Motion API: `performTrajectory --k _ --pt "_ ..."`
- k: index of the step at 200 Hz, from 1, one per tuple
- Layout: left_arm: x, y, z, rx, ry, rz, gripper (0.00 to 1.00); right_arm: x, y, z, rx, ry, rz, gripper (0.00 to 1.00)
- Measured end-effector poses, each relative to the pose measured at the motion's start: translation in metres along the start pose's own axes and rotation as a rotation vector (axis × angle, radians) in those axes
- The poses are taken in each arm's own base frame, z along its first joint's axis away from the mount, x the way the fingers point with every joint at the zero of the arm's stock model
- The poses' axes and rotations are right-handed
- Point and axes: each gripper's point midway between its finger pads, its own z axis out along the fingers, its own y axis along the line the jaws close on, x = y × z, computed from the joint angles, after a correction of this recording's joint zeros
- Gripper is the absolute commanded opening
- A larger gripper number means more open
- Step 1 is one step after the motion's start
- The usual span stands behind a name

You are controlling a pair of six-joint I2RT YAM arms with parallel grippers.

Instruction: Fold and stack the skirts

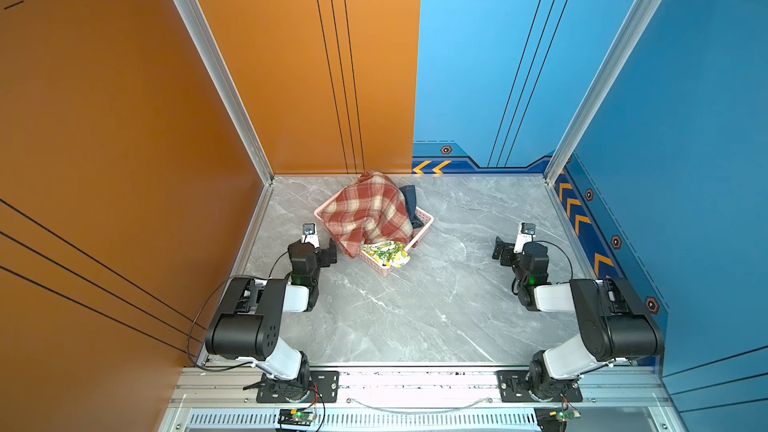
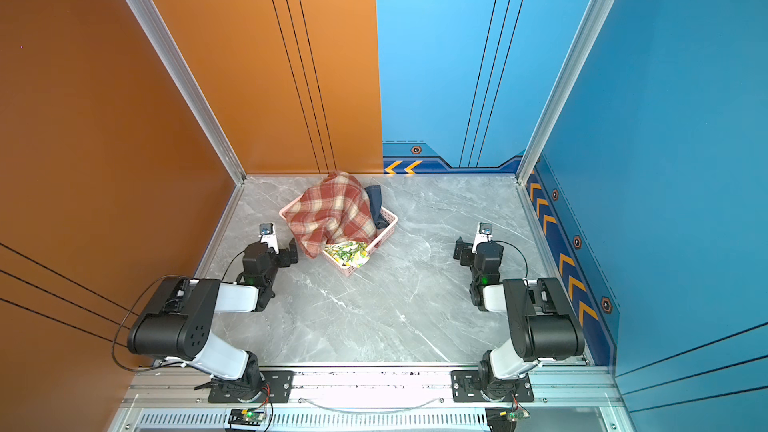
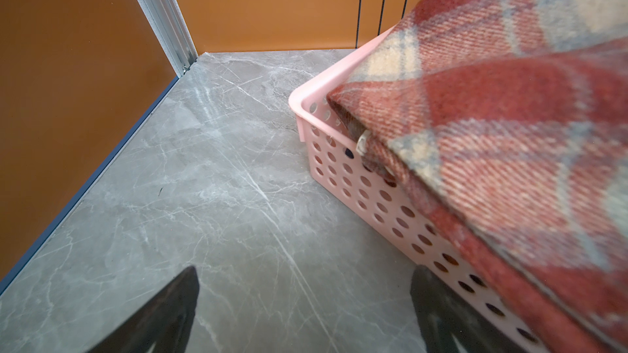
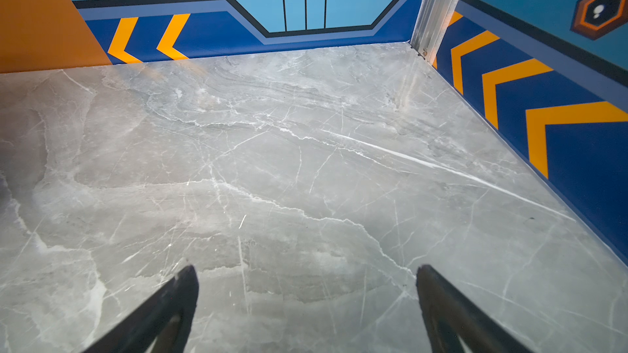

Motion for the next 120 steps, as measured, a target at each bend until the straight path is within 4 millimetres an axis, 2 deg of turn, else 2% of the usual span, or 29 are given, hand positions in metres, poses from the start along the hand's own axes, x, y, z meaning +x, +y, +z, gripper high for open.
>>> performTrajectory --k 56,85,103,120 --pt "0.000 0.002 0.000 -0.005 0.000 -0.002 0.98 -0.001 -0.005 0.001 0.006 -0.001 0.008 1.00" --pt "0.000 0.005 0.000 -0.016 0.003 -0.007 0.98 -0.003 0.001 -0.002 -0.016 0.007 -0.007 1.00" --pt "0.000 0.011 -0.002 -0.034 0.019 -0.013 0.98 -0.017 0.008 -0.011 -0.022 -0.013 -0.028 1.00" --pt "-0.011 0.014 -0.006 -0.052 0.023 -0.016 0.98 -0.038 0.016 -0.020 -0.017 -0.045 -0.042 1.00"
